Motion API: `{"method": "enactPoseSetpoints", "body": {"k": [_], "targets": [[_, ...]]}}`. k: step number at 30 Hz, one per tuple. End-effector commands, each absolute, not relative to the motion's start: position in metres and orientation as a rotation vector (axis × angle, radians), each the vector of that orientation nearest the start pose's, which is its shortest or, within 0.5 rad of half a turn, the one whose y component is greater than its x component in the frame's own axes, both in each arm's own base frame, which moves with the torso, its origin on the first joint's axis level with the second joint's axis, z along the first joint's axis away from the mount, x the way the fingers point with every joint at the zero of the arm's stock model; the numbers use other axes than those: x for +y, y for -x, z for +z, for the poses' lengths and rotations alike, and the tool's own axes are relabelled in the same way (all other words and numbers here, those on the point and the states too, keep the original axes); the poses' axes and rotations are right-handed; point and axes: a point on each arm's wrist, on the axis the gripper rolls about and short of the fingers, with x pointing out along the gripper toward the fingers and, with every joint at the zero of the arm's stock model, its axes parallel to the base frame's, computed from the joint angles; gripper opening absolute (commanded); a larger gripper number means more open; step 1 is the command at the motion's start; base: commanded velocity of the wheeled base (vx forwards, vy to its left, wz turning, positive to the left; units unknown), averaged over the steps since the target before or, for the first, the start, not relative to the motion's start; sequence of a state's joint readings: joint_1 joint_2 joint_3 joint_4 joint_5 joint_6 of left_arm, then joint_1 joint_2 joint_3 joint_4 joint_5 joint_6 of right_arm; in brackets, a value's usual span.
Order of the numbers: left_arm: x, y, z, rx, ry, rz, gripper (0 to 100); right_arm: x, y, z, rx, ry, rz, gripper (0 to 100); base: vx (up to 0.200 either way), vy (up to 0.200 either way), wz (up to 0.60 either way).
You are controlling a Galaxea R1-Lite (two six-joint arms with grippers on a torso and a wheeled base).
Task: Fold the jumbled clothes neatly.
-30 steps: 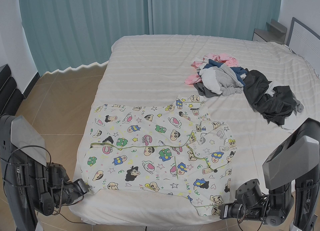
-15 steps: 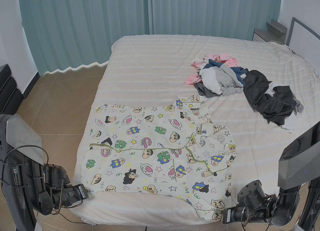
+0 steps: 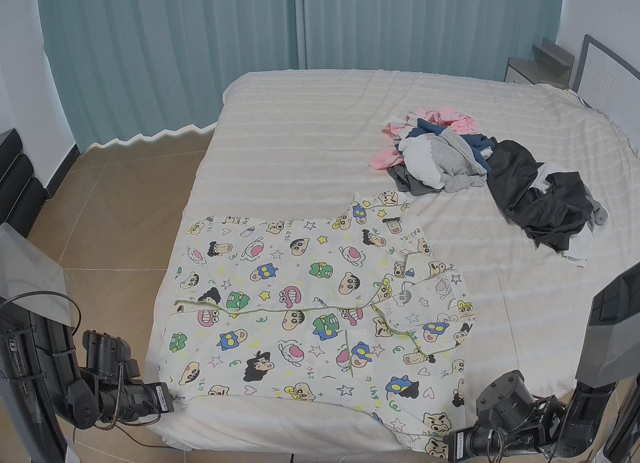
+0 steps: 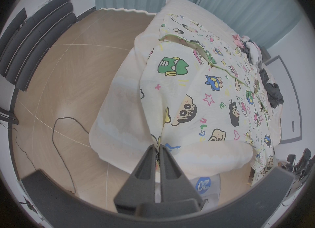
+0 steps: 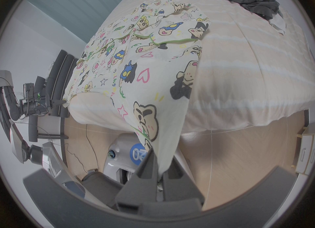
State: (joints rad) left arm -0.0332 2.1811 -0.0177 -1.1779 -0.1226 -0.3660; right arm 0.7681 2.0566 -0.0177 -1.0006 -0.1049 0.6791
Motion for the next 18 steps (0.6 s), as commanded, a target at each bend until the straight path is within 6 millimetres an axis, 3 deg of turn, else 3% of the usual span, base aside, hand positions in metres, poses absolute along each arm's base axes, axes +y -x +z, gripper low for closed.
{"method": "enactPoseSetpoints", "body": {"k": [1, 18], "targets": [[-0.008, -0.184, -0.018, 1.022, 0.350, 0.025, 0, 0.122, -0.119, -0.005, 1.111, -0.139, 0.277, 0, 0.000, 0.000, 0.00], [-0.008, -0.159, -0.004, 1.160, 0.285, -0.045, 0, 0.115, -0.099, 0.002, 1.207, -0.102, 0.255, 0, 0.000, 0.000, 0.00]]}}
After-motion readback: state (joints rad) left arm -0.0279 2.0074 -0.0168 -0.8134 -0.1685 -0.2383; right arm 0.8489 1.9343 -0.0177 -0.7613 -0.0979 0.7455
